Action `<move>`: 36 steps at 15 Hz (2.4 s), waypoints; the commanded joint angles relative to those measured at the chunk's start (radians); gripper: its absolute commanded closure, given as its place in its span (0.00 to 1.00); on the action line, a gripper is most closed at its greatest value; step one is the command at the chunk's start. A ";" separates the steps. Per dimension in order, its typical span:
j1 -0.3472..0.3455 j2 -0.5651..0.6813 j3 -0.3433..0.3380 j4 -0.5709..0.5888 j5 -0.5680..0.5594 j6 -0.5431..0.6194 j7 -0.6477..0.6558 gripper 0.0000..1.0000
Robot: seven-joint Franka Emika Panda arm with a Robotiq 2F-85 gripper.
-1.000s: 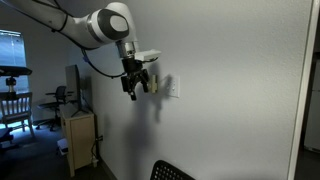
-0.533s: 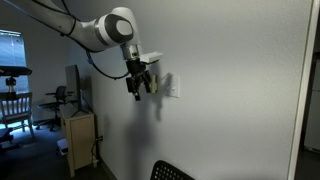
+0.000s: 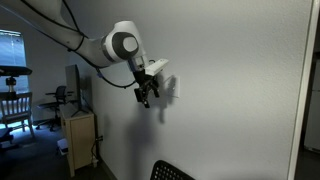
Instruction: Turn on the light using the switch on the right
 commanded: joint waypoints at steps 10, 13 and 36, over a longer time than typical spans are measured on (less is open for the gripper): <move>-0.077 0.070 0.015 0.011 -0.180 0.308 0.046 0.00; -0.081 0.089 0.017 0.022 -0.154 0.349 0.033 0.00; -0.107 0.194 0.057 0.185 -0.041 0.360 -0.031 0.00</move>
